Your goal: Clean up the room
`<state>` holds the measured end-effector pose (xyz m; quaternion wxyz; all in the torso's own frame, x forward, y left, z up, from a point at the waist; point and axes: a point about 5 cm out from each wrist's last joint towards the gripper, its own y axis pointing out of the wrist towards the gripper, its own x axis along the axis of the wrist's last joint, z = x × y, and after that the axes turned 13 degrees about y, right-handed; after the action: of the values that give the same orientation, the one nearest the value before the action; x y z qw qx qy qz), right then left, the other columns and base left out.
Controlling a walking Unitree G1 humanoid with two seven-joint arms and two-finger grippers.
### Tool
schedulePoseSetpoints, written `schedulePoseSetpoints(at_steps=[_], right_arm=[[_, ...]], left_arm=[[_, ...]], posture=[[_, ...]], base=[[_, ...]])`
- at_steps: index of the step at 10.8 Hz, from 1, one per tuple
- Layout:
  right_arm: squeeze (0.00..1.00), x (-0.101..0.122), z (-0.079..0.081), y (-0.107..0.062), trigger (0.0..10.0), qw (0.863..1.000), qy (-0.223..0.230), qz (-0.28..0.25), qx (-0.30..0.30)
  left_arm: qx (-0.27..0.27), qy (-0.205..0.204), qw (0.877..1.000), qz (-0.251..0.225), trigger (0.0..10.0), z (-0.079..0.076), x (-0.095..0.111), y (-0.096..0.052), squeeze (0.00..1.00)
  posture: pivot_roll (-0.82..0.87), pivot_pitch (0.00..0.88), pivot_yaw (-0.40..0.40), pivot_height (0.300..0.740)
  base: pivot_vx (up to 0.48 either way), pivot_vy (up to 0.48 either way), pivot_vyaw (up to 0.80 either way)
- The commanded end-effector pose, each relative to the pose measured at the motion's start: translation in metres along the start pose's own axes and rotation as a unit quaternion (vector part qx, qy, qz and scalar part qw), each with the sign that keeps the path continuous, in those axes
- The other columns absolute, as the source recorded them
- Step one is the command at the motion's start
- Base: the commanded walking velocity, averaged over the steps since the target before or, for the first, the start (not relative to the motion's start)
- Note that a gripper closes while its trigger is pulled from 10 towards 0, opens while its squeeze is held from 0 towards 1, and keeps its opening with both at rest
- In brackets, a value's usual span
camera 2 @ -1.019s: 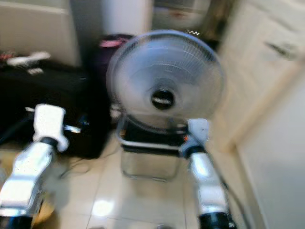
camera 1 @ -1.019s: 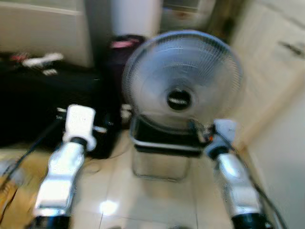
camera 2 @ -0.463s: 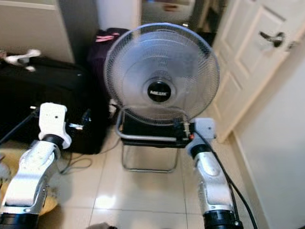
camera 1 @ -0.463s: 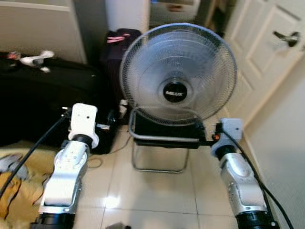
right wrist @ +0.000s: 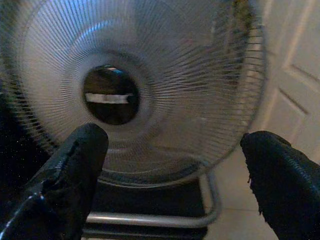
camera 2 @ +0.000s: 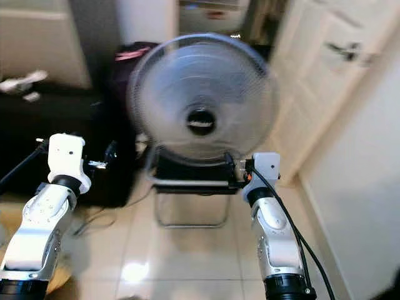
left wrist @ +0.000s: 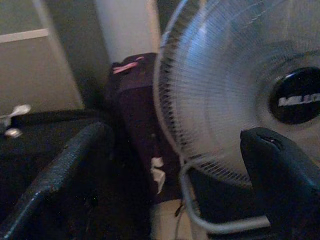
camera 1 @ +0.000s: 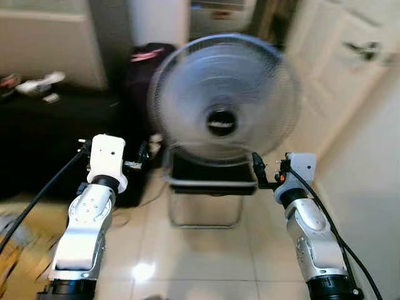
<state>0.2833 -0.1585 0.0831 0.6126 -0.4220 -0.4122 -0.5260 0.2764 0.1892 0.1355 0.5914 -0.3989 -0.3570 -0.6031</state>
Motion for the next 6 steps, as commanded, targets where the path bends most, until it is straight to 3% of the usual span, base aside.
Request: schedulePoseSetpoints(at_steps=[1, 6], right_arm=[[0.0, 0.0045, -0.0011, 0.0009, 10.0, 1.0, 0.0, -0.009, 0.001], [0.0, 0.0054, -0.0002, 0.002, 10.0, 1.0, 0.002, -0.011, 0.005]], left_arm=[[-0.012, -0.002, 1.0, -0.003, 10.0, -0.0044, 0.0012, 0.0012, 1.0], [-0.01, -0.003, 1.0, -0.003, 10.0, -0.0042, 0.0007, 0.002, 1.0]], posture=[[-0.04, 0.0, -0.038, 0.74], [-0.04, 0.0, -0.038, 0.74]], base=[[0.39, 0.0, 0.0], [0.386, 0.0, 0.0]])
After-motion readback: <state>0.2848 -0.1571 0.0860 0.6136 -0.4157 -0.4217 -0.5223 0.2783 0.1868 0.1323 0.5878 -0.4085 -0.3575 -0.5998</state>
